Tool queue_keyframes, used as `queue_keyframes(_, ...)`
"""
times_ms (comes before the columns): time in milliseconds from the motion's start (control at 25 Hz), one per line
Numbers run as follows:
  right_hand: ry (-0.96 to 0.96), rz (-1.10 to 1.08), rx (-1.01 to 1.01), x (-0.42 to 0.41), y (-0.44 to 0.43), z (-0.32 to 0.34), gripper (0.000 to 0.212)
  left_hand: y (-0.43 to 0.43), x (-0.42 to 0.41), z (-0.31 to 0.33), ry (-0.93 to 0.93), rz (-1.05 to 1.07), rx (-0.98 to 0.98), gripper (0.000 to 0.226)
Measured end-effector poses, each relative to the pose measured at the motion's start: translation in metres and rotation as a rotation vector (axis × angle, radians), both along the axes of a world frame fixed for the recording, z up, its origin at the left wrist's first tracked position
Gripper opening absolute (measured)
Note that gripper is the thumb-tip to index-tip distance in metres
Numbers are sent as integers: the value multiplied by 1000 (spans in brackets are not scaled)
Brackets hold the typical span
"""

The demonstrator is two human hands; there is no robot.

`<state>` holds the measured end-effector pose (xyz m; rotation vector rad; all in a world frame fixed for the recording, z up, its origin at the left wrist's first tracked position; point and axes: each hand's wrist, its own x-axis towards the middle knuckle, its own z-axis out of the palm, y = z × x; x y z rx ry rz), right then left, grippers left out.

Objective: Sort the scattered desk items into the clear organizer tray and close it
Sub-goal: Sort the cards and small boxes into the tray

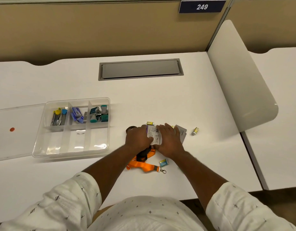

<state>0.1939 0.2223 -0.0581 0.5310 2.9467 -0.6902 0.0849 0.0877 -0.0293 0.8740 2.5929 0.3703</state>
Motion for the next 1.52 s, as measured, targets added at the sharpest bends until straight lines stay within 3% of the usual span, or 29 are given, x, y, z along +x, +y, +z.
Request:
queue_keyframes(120,71,25,33,2,2,2,85,2,-3,-1,-154,151,90,52)
queue_keyframes(360,155,5,-24,8,3,10,86,9,-12,1,-364,254,207,28)
queue_keyframes(560,269,-241,-72,23,22,14,63,12,-14,3,-393,300,256,20)
queue_keyframes(680,133,-365,-53,36,42,14,70,13,-12,3,-402,315,272,23)
queue_keyframes(840,-55,-315,-11,43,56,15,70,20,-4,3,-415,328,292,28)
queue_keyframes(1120,-120,-242,-23,42,58,22,61,27,9,9,-414,336,321,32)
queue_keyframes(1320,-185,-61,30,47,66,20,89,25,14,8,-437,366,342,30)
queue_keyframes(1520,-220,-38,63,47,63,18,100,26,21,9,-434,360,345,27)
